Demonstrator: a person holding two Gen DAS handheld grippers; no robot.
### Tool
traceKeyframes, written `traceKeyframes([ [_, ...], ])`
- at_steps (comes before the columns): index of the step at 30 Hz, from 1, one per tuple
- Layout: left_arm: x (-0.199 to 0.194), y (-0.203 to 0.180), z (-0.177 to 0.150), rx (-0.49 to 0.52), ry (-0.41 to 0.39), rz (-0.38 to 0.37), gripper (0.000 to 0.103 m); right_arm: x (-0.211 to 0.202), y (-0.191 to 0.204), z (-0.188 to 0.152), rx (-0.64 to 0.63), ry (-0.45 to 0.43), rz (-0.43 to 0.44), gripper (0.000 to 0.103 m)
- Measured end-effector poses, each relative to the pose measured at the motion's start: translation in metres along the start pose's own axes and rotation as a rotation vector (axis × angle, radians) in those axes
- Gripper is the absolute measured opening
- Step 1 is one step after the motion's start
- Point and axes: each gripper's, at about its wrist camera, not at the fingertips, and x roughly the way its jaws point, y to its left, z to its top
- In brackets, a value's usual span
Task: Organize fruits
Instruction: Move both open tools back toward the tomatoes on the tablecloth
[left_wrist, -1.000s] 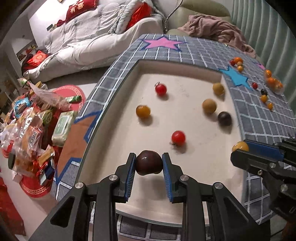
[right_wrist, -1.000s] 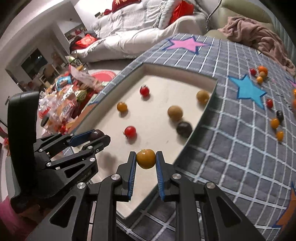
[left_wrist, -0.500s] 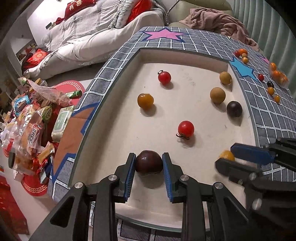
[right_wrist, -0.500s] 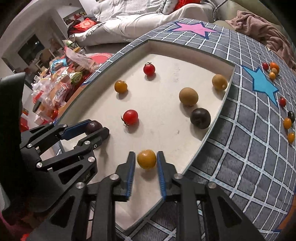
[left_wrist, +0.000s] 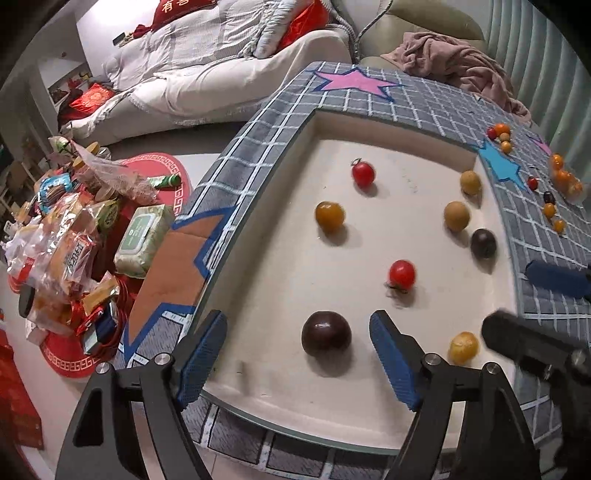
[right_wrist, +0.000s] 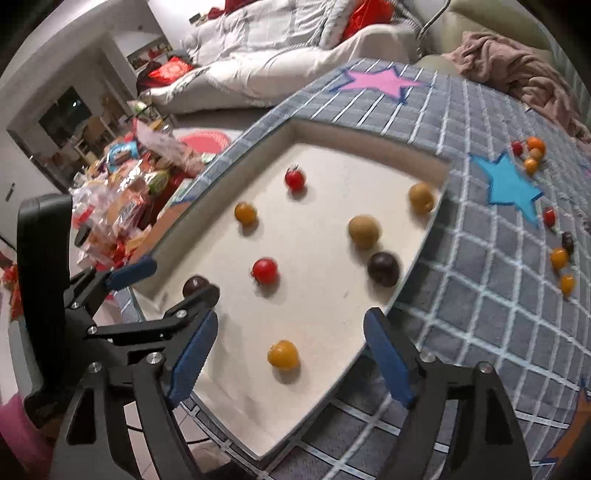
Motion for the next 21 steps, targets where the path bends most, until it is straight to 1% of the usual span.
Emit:
traceKeyframes([
  [1, -0.003, -0.002, 0.002, 0.005, -0.004, -0.004, 0.081, -0.008, -0.005, 0.001, -0.004, -0.019, -0.027, 0.094],
  [3, -0.015, -0.011, 0.008, 0.031, -0.03, -0.03, 0.081, -0.019, -0.015, 0.002, 0.004, -0.045, -0.046, 0.1],
  [7, -0.038, -0.036, 0.021, 0.099, -0.08, -0.083, 0.081, -0.042, -0.053, -0.002, 0.053, -0.07, -0.069, 0.101],
  [9, -0.047, -0.052, 0.028, 0.13, -0.094, -0.107, 0.081, -0.051, -0.078, -0.007, 0.083, -0.081, -0.106, 0.101],
  [11, -0.054, -0.073, 0.037, 0.162, -0.097, -0.148, 0.081, -0.054, -0.102, -0.013, 0.112, -0.08, -0.149, 0.101],
  [14, -0.056, -0.104, 0.051, 0.194, -0.087, -0.19, 0.081, -0.056, -0.146, -0.028, 0.193, -0.066, -0.201, 0.101],
  [16, -0.054, -0.127, 0.061, 0.226, -0.08, -0.197, 0.081, -0.055, -0.172, -0.037, 0.24, -0.056, -0.23, 0.101],
  [18, -0.048, -0.152, 0.072, 0.256, -0.083, -0.194, 0.081, -0.054, -0.191, -0.046, 0.272, -0.055, -0.251, 0.101],
  [21, -0.028, -0.191, 0.092, 0.288, -0.06, -0.22, 0.081, -0.053, -0.214, -0.053, 0.293, -0.074, -0.288, 0.101],
])
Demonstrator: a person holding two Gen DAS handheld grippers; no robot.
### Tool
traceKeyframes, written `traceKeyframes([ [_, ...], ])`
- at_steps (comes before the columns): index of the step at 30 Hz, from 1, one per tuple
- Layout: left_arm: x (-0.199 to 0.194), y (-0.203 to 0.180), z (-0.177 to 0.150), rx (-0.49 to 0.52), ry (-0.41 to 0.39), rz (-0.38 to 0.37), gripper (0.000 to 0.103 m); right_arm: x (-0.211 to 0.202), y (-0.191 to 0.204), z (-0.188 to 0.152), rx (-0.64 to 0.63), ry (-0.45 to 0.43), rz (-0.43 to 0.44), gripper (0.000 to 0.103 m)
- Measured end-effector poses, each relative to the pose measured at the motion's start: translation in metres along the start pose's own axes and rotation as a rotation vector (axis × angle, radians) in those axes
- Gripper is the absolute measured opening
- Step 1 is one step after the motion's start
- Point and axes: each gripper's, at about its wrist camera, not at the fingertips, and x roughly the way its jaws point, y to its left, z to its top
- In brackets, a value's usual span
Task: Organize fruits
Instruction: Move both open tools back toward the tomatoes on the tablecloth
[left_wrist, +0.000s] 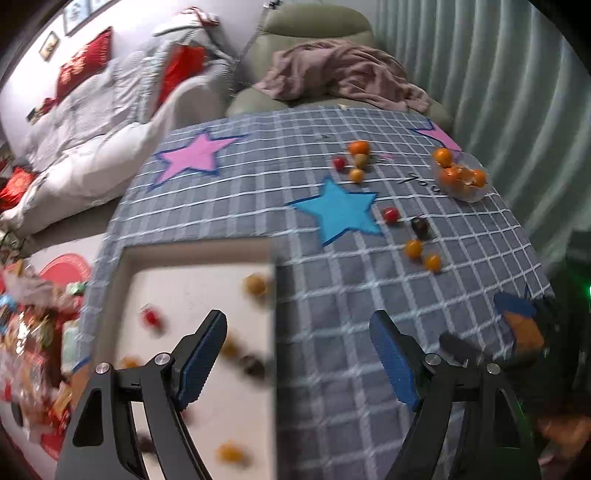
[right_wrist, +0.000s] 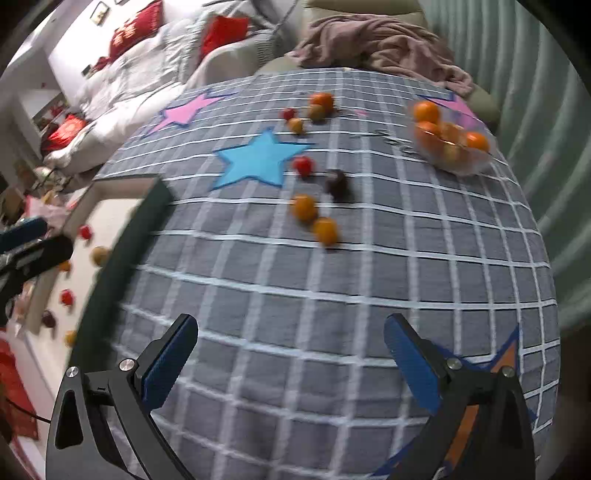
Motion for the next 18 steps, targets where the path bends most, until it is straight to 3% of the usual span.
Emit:
traceKeyframes([
  [6, 0.065, -0.038, 0.041, 0.024, 0.049, -0.02, 0.081, 0.011, -0.023, 0.007, 0.01, -0.048, -0.005, 0.1],
  [10, 0.099, -0.053, 0.058, 0.038, 0.056, -0.024, 0.081, 0.02, -0.021, 0.016, -0.028, -0.073, -0.005, 0.094],
  [14, 0.123, -0.062, 0.069, 0.054, 0.048, -0.027, 0.081, 0.031, -0.019, 0.023, -0.05, -0.083, -0.001, 0.093],
  [18, 0.138, -0.066, 0.078, 0.056, 0.038, -0.05, 0.081, 0.039, -0.016, 0.027, -0.062, -0.087, 0.008, 0.084],
])
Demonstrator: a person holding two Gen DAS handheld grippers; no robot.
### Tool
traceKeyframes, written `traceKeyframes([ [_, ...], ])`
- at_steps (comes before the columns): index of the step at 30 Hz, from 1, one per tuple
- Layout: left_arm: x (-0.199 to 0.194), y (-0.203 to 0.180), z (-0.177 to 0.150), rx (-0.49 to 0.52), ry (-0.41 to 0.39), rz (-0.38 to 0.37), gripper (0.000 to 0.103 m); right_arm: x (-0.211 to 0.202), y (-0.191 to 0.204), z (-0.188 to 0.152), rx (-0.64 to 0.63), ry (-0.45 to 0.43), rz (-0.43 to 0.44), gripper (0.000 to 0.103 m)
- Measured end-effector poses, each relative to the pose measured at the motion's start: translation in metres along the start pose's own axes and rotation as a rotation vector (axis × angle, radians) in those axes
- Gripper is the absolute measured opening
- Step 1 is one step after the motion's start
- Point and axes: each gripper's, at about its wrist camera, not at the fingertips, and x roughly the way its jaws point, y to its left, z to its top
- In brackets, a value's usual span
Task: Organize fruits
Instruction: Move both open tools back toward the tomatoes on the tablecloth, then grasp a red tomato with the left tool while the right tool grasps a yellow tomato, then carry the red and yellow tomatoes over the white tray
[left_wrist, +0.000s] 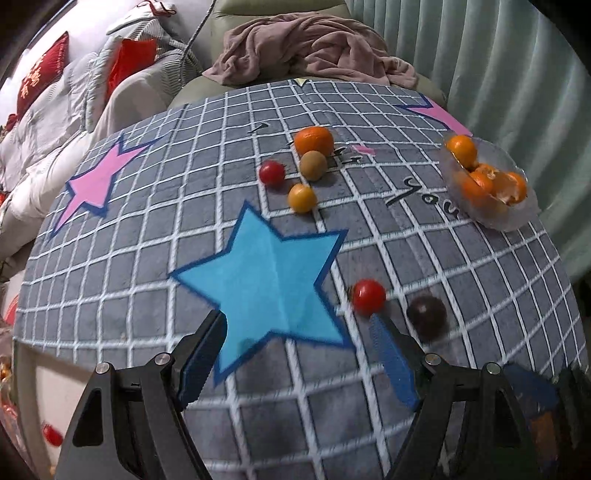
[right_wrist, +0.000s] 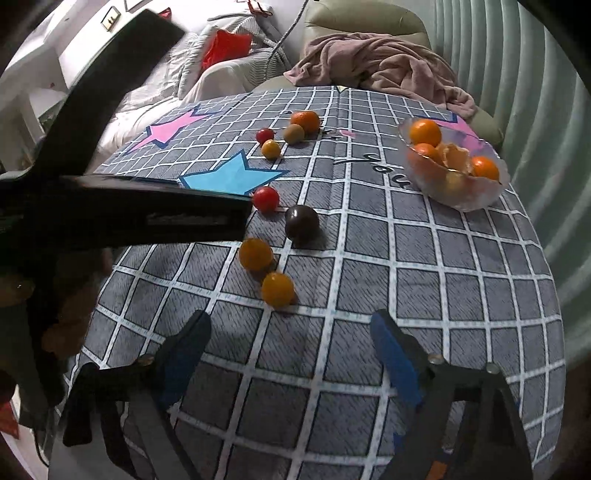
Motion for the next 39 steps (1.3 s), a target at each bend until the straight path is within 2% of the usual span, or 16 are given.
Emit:
traceKeyframes([
  [5, 0.007, -0.009, 0.011, 0.025, -0.028, -0.042, 0.081, 0.01, 0.004, 0.002, -0.021, -0.006, -0.008, 0.083],
  [8, 0.012, -0.018, 0.012, 0.059, -0.029, -0.036, 0.078, 0.012, 0.005, 0.006, -0.02, -0.014, -0.004, 0.079],
  [9, 0.014, -0.021, 0.012, 0.069, -0.028, -0.034, 0.072, 0.012, 0.005, 0.007, -0.02, -0.018, -0.006, 0.072],
  [10, 0.017, -0.023, 0.012, 0.077, -0.017, -0.038, 0.061, 0.012, 0.004, 0.008, -0.02, -0.022, -0.008, 0.063],
  [11, 0.017, -0.023, 0.012, 0.066, -0.026, -0.049, 0.058, 0.013, 0.004, 0.009, -0.02, -0.025, -0.007, 0.056],
  [12, 0.018, -0.022, 0.012, 0.062, -0.023, -0.053, 0.056, 0.013, 0.003, 0.01, -0.017, -0.027, -0.004, 0.037],
  [13, 0.018, -0.023, 0.012, 0.063, -0.029, -0.055, 0.051, 0.013, 0.001, 0.01, -0.006, -0.028, 0.012, 0.025],
  [15, 0.016, -0.025, 0.011, 0.077, -0.034, -0.065, 0.039, 0.012, -0.003, 0.011, 0.018, -0.029, 0.037, 0.02],
  [17, 0.014, -0.028, 0.008, 0.098, -0.036, -0.07, 0.024, 0.011, -0.008, 0.01, 0.045, -0.029, 0.053, 0.02],
  [24, 0.002, -0.02, -0.01, 0.061, -0.043, -0.071, 0.023, 0.004, -0.025, -0.001, 0.136, -0.016, 0.111, 0.02],
  [31, -0.02, -0.009, -0.047, 0.026, -0.052, -0.062, 0.023, -0.012, -0.026, -0.023, 0.159, 0.002, 0.131, 0.02],
  [39, -0.052, 0.005, -0.1, -0.04, -0.043, -0.095, 0.023, -0.034, -0.022, -0.049, 0.19, 0.01, 0.151, 0.02],
])
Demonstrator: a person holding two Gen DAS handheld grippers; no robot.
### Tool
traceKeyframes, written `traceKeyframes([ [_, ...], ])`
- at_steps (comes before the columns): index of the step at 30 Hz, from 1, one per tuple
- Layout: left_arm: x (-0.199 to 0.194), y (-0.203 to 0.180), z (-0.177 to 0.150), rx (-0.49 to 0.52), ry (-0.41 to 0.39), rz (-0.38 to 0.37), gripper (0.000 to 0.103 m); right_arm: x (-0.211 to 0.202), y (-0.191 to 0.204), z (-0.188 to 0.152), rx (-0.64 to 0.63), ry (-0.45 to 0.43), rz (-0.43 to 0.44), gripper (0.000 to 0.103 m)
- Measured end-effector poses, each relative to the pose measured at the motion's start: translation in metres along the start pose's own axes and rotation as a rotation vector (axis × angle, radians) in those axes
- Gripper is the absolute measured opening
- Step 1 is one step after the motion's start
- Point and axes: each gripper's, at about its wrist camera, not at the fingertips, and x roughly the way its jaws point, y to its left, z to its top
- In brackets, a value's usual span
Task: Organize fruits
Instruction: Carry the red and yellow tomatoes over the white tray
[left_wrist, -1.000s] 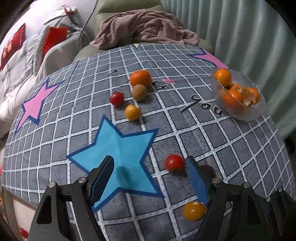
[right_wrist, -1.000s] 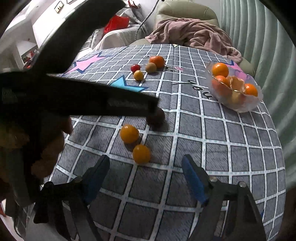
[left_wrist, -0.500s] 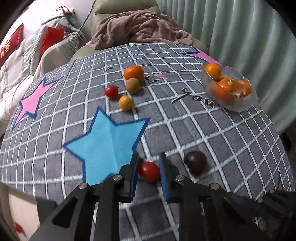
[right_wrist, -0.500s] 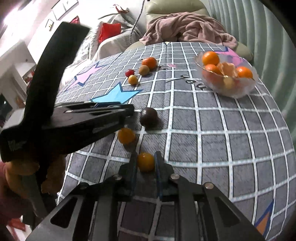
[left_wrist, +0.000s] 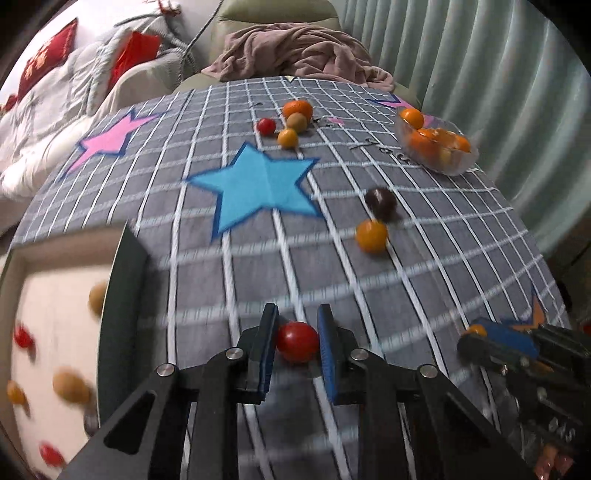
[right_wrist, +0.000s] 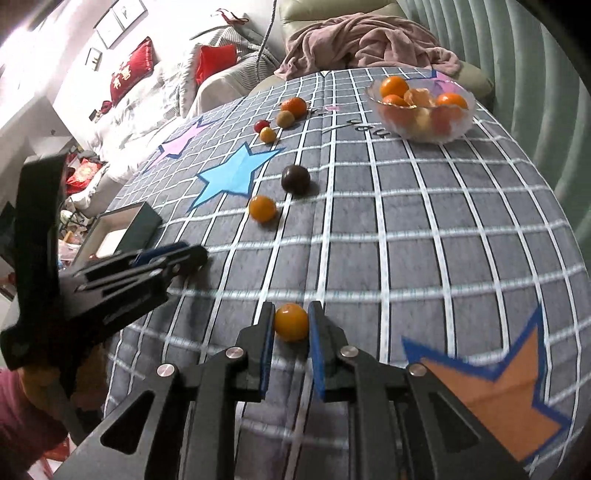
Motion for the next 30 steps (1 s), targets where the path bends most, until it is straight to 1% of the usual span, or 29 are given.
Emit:
traceKeyframes([
  [4, -0.009, 0.0, -0.015, 0.001, -0.004, 0.02, 0.023, -0.005, 0.003, -0.011, 0.008, 0.006, 0.002, 0.02],
  [8, -0.019, 0.005, -0.025, -0.049, 0.018, 0.0, 0.023, -0.014, 0.007, -0.017, 0.007, 0.002, 0.003, 0.02],
  [10, -0.023, 0.006, -0.029, -0.059, 0.02, 0.002, 0.023, -0.018, 0.01, -0.018, 0.004, 0.0, 0.004, 0.02],
  [16, -0.051, 0.011, -0.039, -0.078, -0.016, -0.016, 0.023, -0.029, 0.022, -0.018, -0.007, -0.009, 0.013, 0.02],
  [22, -0.08, 0.023, -0.041, -0.101, -0.052, -0.013, 0.023, -0.037, 0.045, -0.013, -0.037, -0.013, 0.031, 0.02],
  [30, -0.11, 0.059, -0.046, -0.164, -0.075, 0.04, 0.023, -0.042, 0.087, -0.003, -0.111, -0.01, 0.055, 0.02],
])
